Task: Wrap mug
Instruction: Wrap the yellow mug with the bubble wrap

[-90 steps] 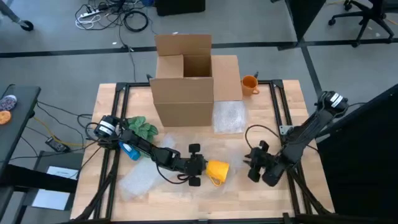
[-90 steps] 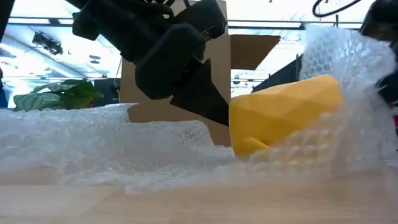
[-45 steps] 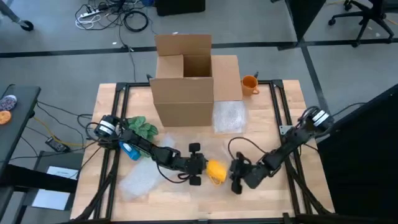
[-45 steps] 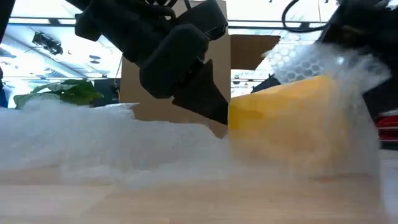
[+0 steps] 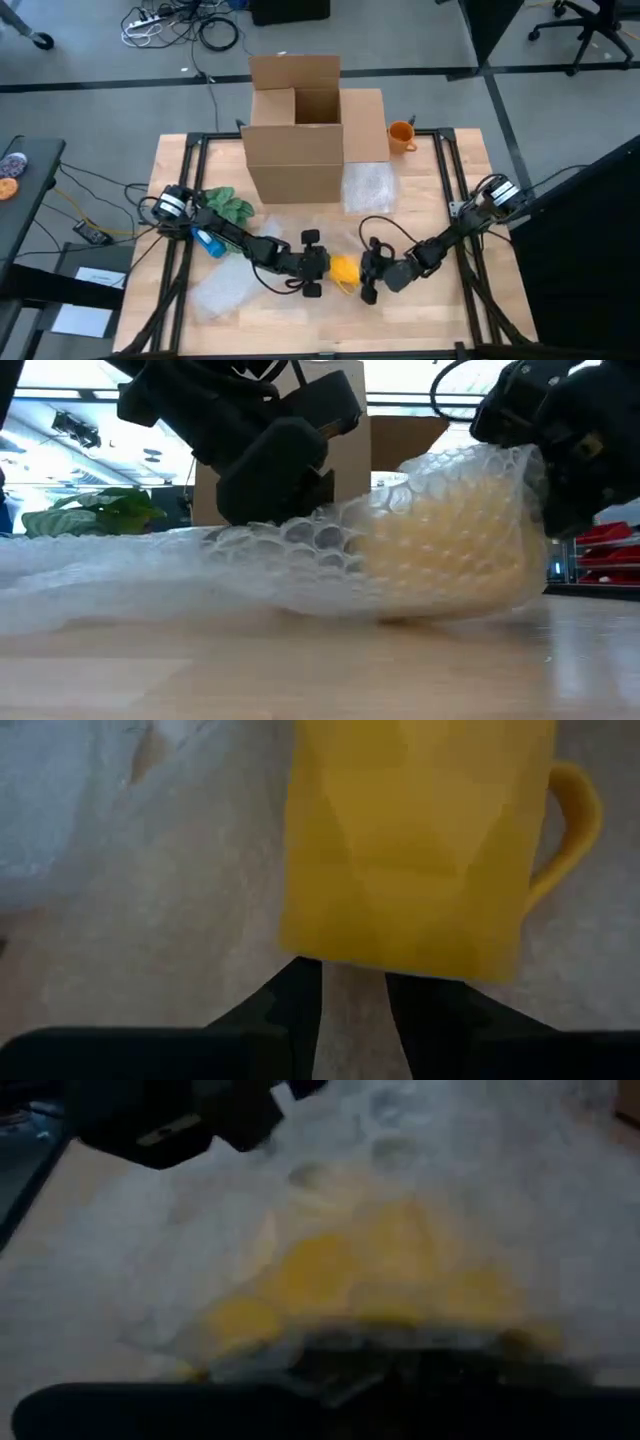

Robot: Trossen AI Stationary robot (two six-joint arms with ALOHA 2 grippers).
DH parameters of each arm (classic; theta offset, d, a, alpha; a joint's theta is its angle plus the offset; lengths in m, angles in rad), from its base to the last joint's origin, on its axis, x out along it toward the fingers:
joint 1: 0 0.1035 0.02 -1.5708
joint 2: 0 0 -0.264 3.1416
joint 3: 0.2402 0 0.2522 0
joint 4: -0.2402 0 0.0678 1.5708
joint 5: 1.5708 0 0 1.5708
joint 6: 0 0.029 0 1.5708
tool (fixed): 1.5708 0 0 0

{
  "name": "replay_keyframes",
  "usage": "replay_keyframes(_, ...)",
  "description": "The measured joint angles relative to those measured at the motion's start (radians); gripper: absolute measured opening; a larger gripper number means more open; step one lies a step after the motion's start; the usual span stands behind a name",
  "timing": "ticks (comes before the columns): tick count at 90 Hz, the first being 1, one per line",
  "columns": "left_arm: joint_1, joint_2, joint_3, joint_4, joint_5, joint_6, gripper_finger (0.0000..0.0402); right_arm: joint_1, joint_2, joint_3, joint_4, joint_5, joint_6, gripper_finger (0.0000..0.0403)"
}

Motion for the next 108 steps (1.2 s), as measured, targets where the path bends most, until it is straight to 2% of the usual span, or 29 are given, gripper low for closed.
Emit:
replay_keyframes(30, 0.000, 0.000, 0.002, 0.000, -0.006, 0.002, 0.0099, 0.085, -0.143, 0.001, -0.238, -0.016, 0.122, 0.0072)
replay_keyframes(55, 0.000, 0.000, 0.002, -0.004, -0.008, 0.004, 0.0099, 0.147, -0.241, 0.001, -0.376, -0.115, 0.264, 0.0072)
replay_keyframes(82, 0.000, 0.000, 0.001, -0.005, -0.008, 0.004, 0.0099, 0.251, -0.399, 0.001, -0.550, -0.153, 0.414, 0.0072)
replay_keyframes(88, 0.000, 0.000, 0.001, -0.005, -0.008, 0.004, 0.0099, 0.279, -0.448, 0.001, -0.581, -0.118, 0.420, 0.0072)
replay_keyframes(94, 0.000, 0.000, 0.001, -0.005, -0.008, 0.004, 0.0099, 0.304, -0.493, 0.001, -0.582, -0.034, 0.395, 0.0071)
replay_keyframes(108, 0.001, 0.000, 0.000, -0.004, -0.008, 0.004, 0.0099, 0.320, -0.526, 0.001, -0.428, 0.181, 0.235, 0.0060)
